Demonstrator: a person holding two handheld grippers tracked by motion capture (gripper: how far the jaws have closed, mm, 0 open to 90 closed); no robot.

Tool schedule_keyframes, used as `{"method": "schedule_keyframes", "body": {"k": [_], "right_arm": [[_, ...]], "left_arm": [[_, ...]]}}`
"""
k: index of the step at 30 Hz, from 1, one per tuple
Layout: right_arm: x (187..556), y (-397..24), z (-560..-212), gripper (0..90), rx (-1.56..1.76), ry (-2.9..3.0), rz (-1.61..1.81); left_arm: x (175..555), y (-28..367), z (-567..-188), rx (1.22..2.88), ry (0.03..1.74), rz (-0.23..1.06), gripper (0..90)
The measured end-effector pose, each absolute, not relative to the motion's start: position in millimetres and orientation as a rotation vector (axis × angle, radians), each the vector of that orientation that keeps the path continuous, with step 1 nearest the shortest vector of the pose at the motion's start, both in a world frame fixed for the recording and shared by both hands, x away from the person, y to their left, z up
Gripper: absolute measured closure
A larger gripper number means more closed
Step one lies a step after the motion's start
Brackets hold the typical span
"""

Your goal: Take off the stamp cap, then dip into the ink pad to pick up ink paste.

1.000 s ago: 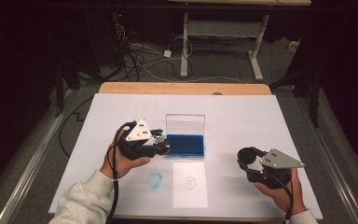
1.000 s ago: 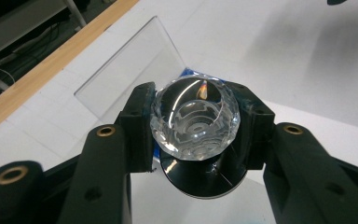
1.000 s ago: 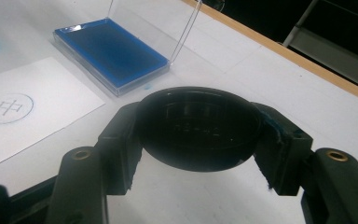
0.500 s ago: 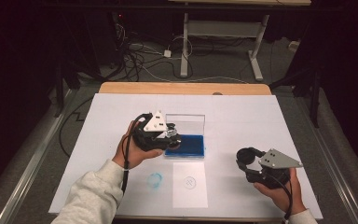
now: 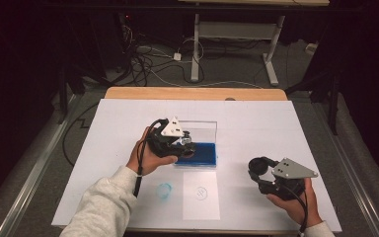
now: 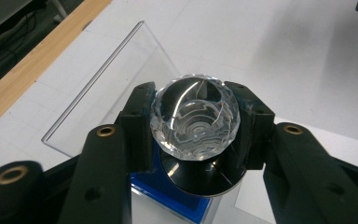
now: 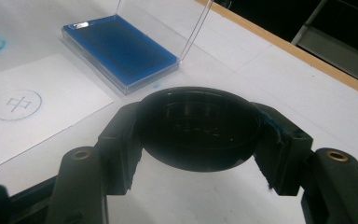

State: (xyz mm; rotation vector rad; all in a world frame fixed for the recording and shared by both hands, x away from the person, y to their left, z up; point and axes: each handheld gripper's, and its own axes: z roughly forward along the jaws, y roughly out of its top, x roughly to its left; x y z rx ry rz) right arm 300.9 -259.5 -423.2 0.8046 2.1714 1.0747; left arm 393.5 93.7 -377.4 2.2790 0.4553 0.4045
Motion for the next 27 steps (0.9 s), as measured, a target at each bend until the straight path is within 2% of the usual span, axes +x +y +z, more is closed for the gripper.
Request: {"method": "schedule_keyframes", "body": {"k": [27], "right_arm": [[298, -256, -424, 38.6, 0.771, 2.197, 1.063]], "left_arm": [[401, 83, -387, 2.323, 0.443, 0.372, 54.9]]}}
